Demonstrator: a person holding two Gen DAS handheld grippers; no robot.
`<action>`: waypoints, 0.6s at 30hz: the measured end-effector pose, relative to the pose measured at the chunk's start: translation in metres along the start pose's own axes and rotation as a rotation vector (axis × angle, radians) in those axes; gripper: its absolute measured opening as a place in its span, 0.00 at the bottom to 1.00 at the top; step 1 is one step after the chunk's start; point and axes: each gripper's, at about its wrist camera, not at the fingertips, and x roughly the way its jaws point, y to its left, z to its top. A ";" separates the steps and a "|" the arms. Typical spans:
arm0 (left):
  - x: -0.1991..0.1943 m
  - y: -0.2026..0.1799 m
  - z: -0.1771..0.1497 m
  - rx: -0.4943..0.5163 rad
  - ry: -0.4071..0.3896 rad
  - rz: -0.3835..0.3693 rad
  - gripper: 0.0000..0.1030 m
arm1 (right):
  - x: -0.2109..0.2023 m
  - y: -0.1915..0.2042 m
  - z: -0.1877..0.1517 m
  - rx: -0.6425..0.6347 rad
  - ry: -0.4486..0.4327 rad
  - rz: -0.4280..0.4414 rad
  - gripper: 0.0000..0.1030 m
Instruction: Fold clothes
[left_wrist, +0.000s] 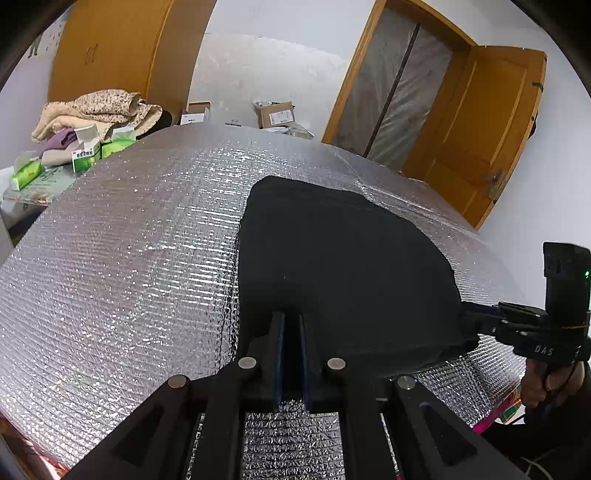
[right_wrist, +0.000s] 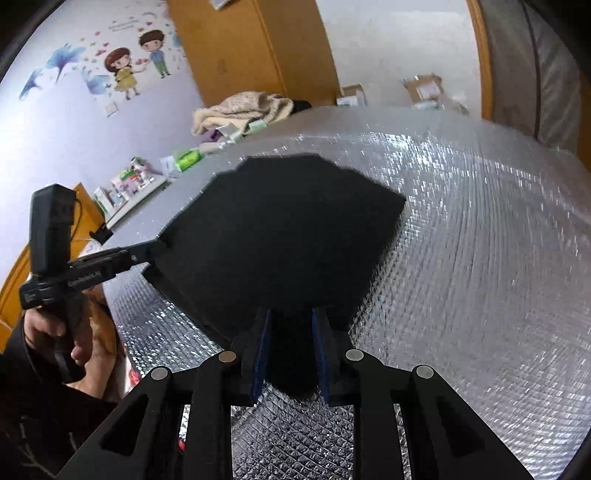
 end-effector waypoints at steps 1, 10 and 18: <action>0.000 -0.001 0.001 0.002 0.001 0.005 0.07 | -0.001 0.000 0.000 0.007 -0.001 0.001 0.22; -0.010 0.005 0.004 -0.036 -0.015 0.031 0.07 | -0.015 0.008 0.007 -0.009 -0.026 -0.024 0.22; -0.004 0.014 0.002 -0.059 0.000 0.007 0.07 | -0.001 0.004 0.009 0.007 0.017 -0.033 0.23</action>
